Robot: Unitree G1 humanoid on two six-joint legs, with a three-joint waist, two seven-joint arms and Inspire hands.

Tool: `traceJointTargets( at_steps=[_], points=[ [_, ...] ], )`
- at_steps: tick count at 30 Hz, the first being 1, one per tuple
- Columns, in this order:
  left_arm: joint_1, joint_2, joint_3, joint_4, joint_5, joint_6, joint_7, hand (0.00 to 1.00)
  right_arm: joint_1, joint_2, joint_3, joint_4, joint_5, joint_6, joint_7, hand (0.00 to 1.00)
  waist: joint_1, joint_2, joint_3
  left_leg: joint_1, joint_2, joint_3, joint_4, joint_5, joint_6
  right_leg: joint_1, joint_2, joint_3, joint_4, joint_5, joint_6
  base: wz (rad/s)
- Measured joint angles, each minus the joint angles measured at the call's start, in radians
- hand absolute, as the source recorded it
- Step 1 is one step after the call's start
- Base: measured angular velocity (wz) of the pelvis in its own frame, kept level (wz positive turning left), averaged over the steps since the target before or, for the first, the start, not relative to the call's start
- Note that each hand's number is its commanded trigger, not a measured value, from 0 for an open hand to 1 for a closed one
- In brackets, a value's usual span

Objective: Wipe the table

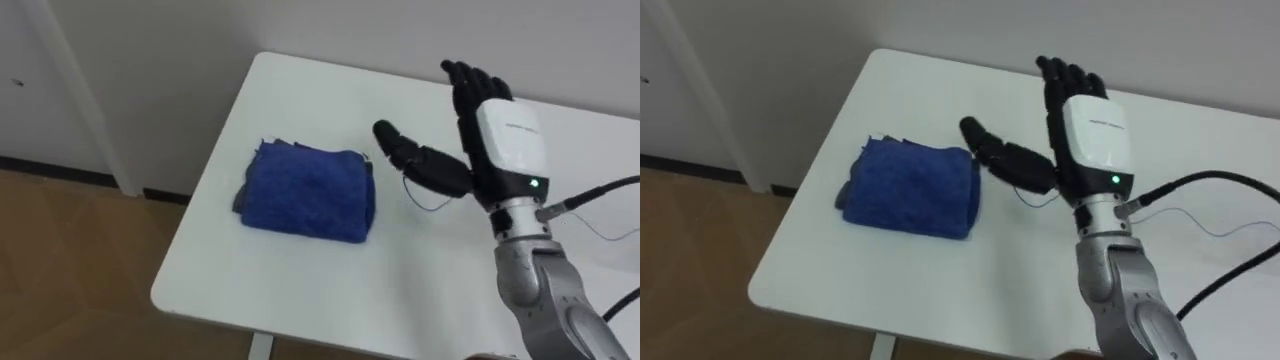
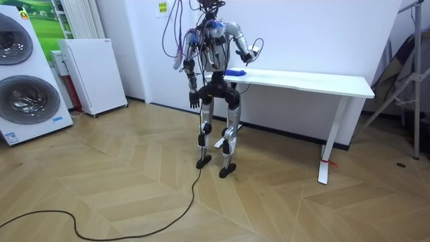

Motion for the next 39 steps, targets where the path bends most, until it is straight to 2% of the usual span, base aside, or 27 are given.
traceJointTargets(
  at_steps=[4,11,17,21,32,34,39],
  points=[
    [-0.002,0.000,-0.001,0.002,0.000,-0.005,0.000,0.00,0.000,0.000,0.030,0.007,-0.054,-0.002,0.049,0.00,0.004,0.001,0.0033,0.000,-0.003,-0.013,0.001,0.000,0.000,0.009,-0.003,-0.018,-0.002,0.000,0.000,0.13],
    [-0.009,0.000,0.000,0.016,0.001,-0.015,-0.019,0.00,0.000,0.000,0.044,0.037,-0.135,0.000,0.076,0.00,0.012,0.005,0.0077,-0.011,-0.006,-0.025,0.011,0.000,0.000,0.011,-0.006,-0.030,-0.002,0.000,0.000,0.10],
    [-0.028,0.000,-0.005,0.019,0.002,-0.018,-0.052,0.00,0.000,0.000,0.112,0.081,-0.182,0.000,0.096,0.00,0.021,0.005,0.0074,-0.037,-0.008,-0.037,0.032,0.000,0.000,-0.005,-0.008,-0.054,-0.001,0.000,0.000,0.05],
    [-0.043,0.001,-0.019,0.023,0.001,-0.019,-0.056,0.00,0.000,0.000,0.146,0.128,-0.204,0.002,0.099,0.00,0.049,0.003,0.0060,-0.045,-0.009,-0.039,0.033,0.000,0.000,-0.004,-0.010,-0.065,-0.001,0.000,0.000,0.04],
    [-0.031,0.007,-0.021,0.029,-0.007,-0.014,-0.059,0.00,-0.031,0.004,0.153,0.243,-0.237,0.035,0.115,0.00,0.086,0.001,0.0046,-0.055,-0.011,-0.050,0.033,0.000,0.000,-0.001,-0.012,-0.095,-0.001,0.000,0.000,0.05],
    [-0.030,0.007,-0.021,0.027,-0.007,-0.007,-0.066,0.00,-0.031,0.005,0.157,0.298,-0.234,0.048,0.115,0.00,0.091,-0.001,0.0031,-0.055,-0.013,-0.063,0.034,0.000,0.000,0.004,-0.014,-0.113,-0.001,0.000,0.000,0.14],
    [-0.016,0.010,-0.021,0.026,-0.007,0.010,-0.067,0.00,-0.052,0.006,0.158,0.315,-0.231,0.061,0.114,0.00,0.097,0.000,0.0032,-0.052,-0.014,-0.071,0.035,0.001,0.000,0.009,-0.014,-0.121,-0.001,-0.001,0.001,0.07]
  ],
)
